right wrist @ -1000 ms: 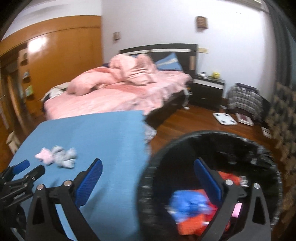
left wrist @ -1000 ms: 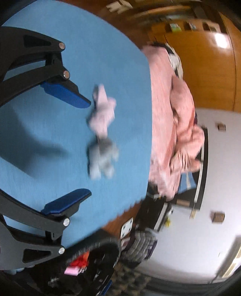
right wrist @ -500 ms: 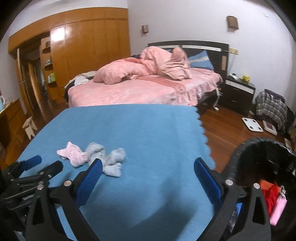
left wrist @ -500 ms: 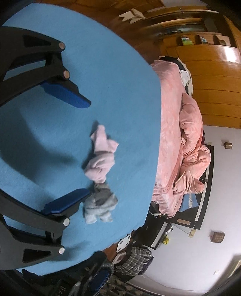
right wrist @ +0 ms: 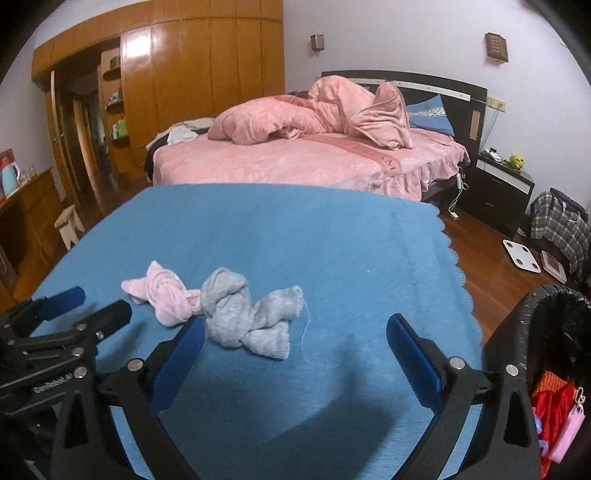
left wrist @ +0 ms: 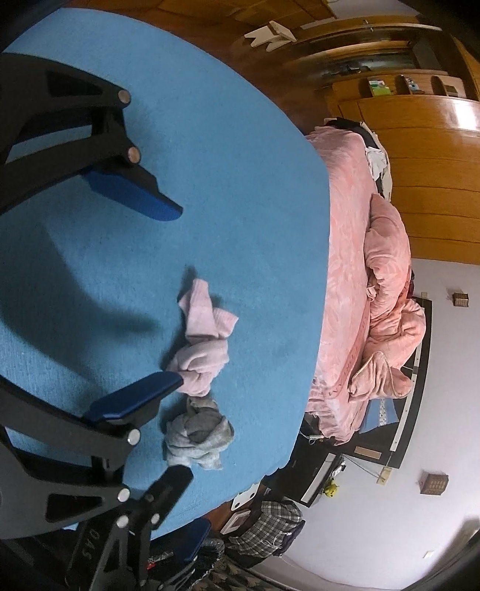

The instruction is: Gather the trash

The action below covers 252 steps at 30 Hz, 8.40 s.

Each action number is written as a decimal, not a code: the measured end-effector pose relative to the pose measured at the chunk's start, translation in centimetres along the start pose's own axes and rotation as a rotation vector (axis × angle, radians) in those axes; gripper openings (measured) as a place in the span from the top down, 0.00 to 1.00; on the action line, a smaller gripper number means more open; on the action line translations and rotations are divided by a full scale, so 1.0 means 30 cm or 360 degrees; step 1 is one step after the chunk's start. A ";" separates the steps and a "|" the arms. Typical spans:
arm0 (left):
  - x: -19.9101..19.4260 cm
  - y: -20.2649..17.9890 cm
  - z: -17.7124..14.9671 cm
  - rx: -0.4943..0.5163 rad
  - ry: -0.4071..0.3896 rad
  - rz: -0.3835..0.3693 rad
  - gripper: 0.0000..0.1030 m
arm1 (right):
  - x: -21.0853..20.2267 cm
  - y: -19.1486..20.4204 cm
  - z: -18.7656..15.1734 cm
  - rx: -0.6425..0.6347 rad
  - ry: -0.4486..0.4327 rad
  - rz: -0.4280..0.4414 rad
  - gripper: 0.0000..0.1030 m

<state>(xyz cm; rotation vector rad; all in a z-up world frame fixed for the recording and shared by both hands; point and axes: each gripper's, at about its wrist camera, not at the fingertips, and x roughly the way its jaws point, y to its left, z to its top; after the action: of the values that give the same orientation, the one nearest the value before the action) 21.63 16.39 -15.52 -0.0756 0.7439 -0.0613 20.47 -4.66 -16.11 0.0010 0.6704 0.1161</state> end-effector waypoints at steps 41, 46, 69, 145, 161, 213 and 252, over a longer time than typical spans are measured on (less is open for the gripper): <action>0.058 -0.127 0.042 0.0123 0.0010 -0.0094 0.22 | 0.063 -0.203 0.022 0.0192 0.0083 -0.0012 0.82; 0.111 -0.157 0.041 0.0178 0.0110 -0.0058 0.34 | 0.065 -0.201 0.012 0.0175 0.0080 -0.0020 0.82; 0.097 -0.174 0.034 0.0203 0.0068 -0.0110 0.82 | 0.073 -0.167 -0.006 0.0112 0.0113 -0.0054 0.82; -0.247 -1.190 -0.115 0.0684 -0.0112 -0.0956 0.37 | -0.685 -1.027 -0.171 0.0628 -0.0304 -0.0736 0.25; -0.309 -1.007 -0.045 0.0581 -0.0152 -0.0739 0.11 | -0.707 -0.949 -0.122 0.0579 -0.0345 -0.0652 0.06; -0.518 -0.790 -0.012 0.0502 -0.0232 -0.0447 0.09 | -0.833 -0.702 -0.037 0.0435 -0.0275 -0.0477 0.06; -0.520 -0.795 -0.012 0.0503 -0.0231 -0.0447 0.09 | -0.815 -0.711 -0.053 0.0431 -0.0262 -0.0487 0.06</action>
<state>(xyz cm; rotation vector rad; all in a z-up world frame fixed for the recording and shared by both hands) 9.23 -6.08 -3.11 0.1170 0.5675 -0.4353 2.77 -28.53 -3.02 0.1663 0.5111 -0.2671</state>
